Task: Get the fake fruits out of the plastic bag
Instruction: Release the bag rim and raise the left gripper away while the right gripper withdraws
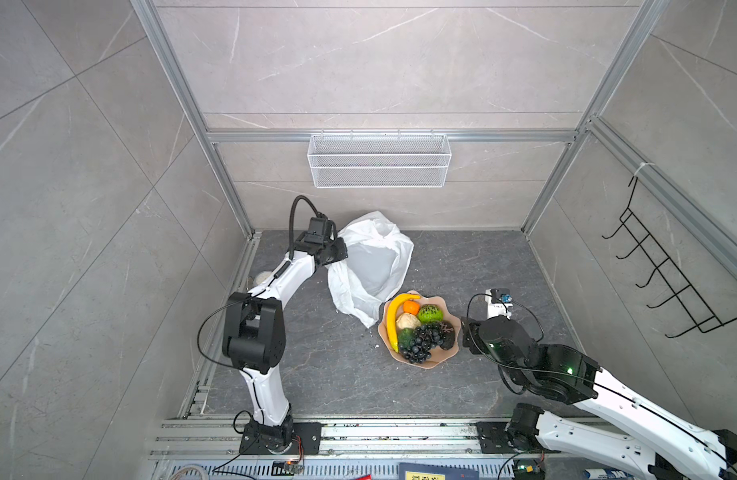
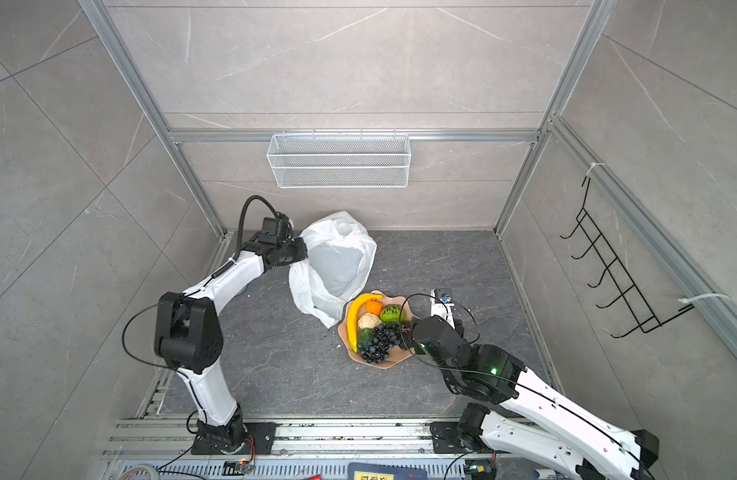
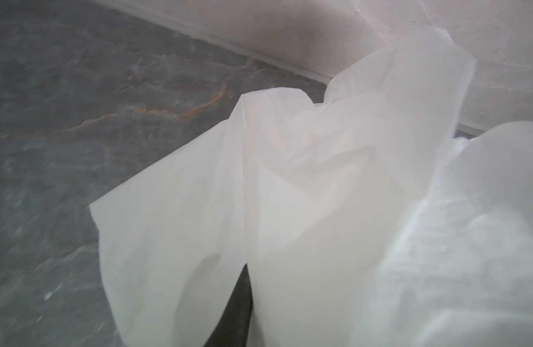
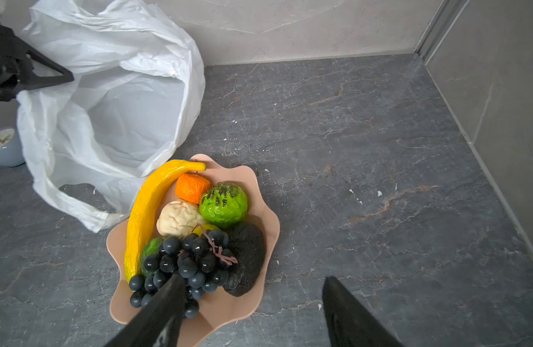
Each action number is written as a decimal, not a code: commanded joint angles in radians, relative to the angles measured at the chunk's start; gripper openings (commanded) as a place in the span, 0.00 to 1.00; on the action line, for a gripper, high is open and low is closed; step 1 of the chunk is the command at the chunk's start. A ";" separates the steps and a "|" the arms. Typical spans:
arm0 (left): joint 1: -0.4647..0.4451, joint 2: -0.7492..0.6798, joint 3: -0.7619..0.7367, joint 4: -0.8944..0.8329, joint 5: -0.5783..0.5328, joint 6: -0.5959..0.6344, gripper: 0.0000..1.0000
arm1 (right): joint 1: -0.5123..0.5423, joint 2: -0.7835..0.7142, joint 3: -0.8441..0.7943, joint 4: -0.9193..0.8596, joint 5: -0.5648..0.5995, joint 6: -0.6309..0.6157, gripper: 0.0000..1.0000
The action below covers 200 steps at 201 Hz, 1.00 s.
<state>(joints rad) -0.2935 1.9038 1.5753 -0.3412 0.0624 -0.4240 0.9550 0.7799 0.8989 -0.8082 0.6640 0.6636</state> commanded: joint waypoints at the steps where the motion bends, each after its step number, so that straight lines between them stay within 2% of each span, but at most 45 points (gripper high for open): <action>1: -0.043 0.099 0.149 -0.047 0.033 0.025 0.18 | -0.003 -0.015 -0.037 0.018 0.014 0.044 0.75; 26: -0.050 0.256 0.378 -0.095 0.014 0.018 0.19 | -0.002 -0.018 -0.061 0.011 -0.013 0.073 0.75; 39: -0.049 0.342 0.489 -0.117 0.048 0.020 0.21 | -0.003 -0.022 -0.070 0.011 -0.025 0.084 0.75; 63: -0.051 0.474 0.614 -0.120 0.132 -0.022 0.27 | -0.002 -0.022 -0.081 0.011 -0.035 0.106 0.75; 76: -0.055 0.510 0.661 -0.130 0.139 -0.038 0.29 | -0.002 -0.019 -0.081 0.008 -0.031 0.113 0.75; 101: -0.061 0.547 0.739 -0.162 0.111 -0.030 0.51 | -0.002 -0.001 -0.082 0.007 -0.022 0.124 0.75; 123: -0.068 0.555 0.824 -0.252 0.068 0.003 0.67 | -0.002 0.013 -0.085 0.004 -0.015 0.139 0.75; 150: -0.074 0.527 0.907 -0.383 0.007 0.053 0.78 | -0.001 0.022 -0.086 0.003 -0.008 0.139 0.75; 179: -0.076 0.453 0.887 -0.454 -0.037 0.072 0.83 | -0.002 0.056 -0.086 0.017 -0.001 0.131 0.75; 200: -0.082 0.355 0.821 -0.535 -0.127 0.057 0.84 | -0.002 0.074 -0.081 0.020 0.000 0.129 0.75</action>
<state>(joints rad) -0.3668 2.4145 2.4390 -0.7418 0.0433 -0.3878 0.9550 0.8371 0.8227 -0.8021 0.6407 0.7868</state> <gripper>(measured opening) 0.833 0.752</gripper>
